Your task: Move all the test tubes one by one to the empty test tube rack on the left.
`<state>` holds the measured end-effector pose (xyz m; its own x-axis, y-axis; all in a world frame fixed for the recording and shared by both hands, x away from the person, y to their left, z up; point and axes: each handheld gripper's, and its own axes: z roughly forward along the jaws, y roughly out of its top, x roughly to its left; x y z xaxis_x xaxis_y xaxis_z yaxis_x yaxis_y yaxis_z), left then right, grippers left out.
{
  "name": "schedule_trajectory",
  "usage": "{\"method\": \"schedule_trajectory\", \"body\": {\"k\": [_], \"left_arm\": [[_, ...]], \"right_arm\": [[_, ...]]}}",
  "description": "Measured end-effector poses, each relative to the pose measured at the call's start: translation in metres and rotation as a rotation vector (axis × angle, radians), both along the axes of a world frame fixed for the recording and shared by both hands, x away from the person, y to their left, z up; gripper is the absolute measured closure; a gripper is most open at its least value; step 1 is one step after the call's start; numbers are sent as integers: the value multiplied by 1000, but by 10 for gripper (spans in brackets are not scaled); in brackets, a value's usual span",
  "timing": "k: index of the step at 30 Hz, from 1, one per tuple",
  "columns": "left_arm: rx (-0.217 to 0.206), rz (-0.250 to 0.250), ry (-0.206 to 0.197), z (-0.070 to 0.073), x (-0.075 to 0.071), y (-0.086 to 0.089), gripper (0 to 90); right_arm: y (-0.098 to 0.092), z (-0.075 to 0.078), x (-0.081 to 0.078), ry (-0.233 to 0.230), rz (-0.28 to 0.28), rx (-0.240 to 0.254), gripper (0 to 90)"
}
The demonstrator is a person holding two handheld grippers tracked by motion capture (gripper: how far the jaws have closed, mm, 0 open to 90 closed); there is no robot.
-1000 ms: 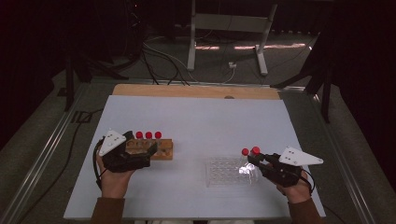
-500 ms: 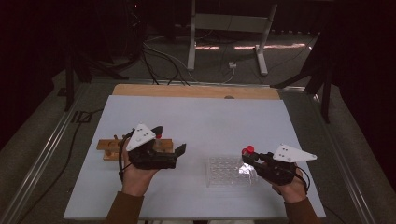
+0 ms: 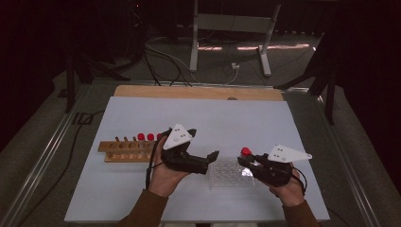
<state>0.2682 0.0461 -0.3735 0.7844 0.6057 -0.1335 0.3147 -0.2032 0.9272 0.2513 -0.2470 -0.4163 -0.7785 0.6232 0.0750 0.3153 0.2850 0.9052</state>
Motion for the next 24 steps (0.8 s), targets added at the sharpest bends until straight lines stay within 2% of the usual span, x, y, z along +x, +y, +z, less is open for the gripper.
{"method": "schedule_trajectory", "body": {"k": [5,9,12,18,24], "left_arm": [[9,-47,-2,-1,0,-20,67],[10,-72,1,-2,1,-34,162],[15,-94,3,-3,1,-43,197],[19,-159,8,-9,0,-57,396],[43,-180,12,-14,0,-66,625]], "right_arm": [[6,0,0,10,6,-5,739],[9,0,-1,9,16,-3,739],[11,0,-1,9,21,-6,739],[14,-1,-1,12,27,-2,739],[15,-1,-2,16,32,-1,739]]}}
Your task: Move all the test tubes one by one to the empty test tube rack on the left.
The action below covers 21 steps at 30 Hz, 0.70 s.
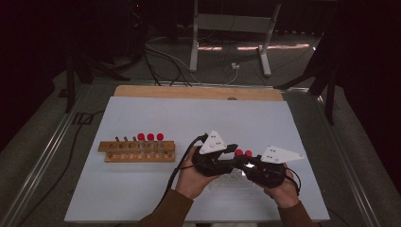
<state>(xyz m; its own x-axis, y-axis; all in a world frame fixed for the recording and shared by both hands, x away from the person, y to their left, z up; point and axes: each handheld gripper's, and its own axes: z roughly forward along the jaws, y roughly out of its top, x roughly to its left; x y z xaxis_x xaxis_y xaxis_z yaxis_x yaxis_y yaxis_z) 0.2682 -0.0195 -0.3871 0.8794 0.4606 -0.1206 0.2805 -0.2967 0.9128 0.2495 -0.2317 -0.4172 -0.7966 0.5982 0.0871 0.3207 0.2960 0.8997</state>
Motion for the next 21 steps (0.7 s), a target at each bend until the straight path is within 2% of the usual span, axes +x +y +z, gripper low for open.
{"method": "schedule_trajectory", "body": {"k": [3,7,14,19,21], "left_arm": [[1,-6,0,-1,0,-1,697],[-6,4,-1,-1,-1,0,709],[-4,38,-2,2,1,6,710],[-22,68,-1,3,3,14,710],[-22,75,-3,3,4,17,709]], "right_arm": [[0,0,0,-2,2,1,739],[-1,0,0,-4,9,5,730],[-4,-1,2,10,25,22,418],[-7,-1,3,0,-14,20,168],[-8,0,4,-9,-30,29,135]]}}
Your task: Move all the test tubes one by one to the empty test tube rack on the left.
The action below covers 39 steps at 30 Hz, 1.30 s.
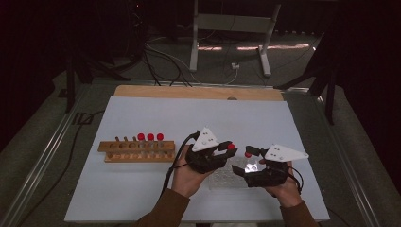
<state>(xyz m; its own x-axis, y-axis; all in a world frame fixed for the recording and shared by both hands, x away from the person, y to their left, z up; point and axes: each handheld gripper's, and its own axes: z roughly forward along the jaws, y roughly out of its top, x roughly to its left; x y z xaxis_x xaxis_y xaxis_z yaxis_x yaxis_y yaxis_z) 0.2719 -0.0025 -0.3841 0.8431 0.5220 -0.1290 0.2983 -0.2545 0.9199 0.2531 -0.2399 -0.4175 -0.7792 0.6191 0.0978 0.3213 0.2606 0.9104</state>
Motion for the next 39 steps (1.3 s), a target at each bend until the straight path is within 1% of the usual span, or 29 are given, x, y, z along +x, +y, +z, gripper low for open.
{"method": "schedule_trajectory", "body": {"k": [2,6,9,13,26,39], "left_arm": [[-3,6,-2,1,0,3,709],[-7,24,-7,2,2,9,710],[-12,34,-12,3,2,15,709],[-22,53,-18,4,4,22,710],[-29,98,-24,6,8,42,709],[-29,151,-35,10,11,69,709]], "right_arm": [[-2,0,0,-4,-10,15,92],[-7,1,1,-18,-31,29,41],[-11,0,2,-18,-45,40,20],[-14,-2,3,-28,-66,32,2],[-17,-4,4,-30,-89,30,0],[-23,-5,6,-27,-106,41,0]]}}
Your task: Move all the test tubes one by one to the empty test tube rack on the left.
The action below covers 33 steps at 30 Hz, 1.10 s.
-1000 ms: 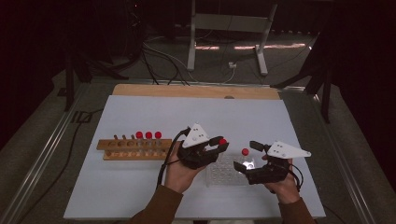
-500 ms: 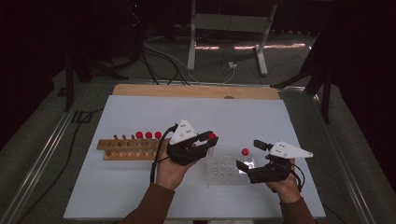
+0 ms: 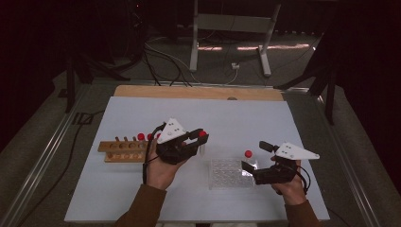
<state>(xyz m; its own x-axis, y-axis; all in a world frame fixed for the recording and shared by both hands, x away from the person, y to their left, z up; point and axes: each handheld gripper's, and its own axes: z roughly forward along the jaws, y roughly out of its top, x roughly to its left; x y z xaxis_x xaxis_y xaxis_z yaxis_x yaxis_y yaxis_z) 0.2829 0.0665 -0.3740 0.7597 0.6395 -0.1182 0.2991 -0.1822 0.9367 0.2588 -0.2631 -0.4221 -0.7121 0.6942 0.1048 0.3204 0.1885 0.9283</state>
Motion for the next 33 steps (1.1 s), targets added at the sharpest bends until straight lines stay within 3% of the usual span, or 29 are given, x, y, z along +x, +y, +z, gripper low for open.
{"method": "schedule_trajectory", "body": {"k": [24,33], "left_arm": [[23,117,-12,4,0,63,709],[29,184,-23,6,-3,93,709]], "right_arm": [[-6,0,0,1,-10,7,0],[-7,0,-1,0,-11,8,0]]}}
